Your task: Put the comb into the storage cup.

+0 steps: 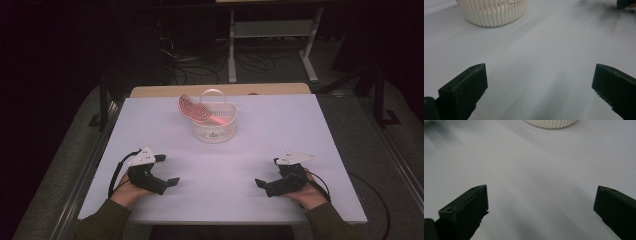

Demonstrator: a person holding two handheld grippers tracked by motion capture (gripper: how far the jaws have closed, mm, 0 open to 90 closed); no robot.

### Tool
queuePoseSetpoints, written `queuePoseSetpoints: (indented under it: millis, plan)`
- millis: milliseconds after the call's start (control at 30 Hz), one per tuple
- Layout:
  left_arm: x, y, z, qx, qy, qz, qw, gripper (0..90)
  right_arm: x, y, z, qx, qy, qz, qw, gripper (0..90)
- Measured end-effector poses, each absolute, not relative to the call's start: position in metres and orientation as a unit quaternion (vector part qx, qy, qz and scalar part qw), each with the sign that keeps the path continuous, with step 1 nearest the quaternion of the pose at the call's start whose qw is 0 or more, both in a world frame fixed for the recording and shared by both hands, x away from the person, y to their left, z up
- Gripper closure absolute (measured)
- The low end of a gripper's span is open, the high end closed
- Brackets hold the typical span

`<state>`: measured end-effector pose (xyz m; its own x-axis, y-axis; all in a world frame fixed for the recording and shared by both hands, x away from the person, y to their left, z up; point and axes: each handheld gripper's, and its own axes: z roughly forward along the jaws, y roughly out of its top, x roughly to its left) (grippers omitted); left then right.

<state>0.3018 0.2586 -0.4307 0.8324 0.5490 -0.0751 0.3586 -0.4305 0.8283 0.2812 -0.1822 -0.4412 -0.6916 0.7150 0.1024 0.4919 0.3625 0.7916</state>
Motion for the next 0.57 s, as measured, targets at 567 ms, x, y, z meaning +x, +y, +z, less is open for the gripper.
queuePoseSetpoints:
  millis: [567]
  plan:
    - [0.302,0.2567,-0.4348,0.845,0.262,0.102,0.454,0.0,0.2817,-0.1825,-0.4425,0.371,0.816,0.423,0.13,0.0]
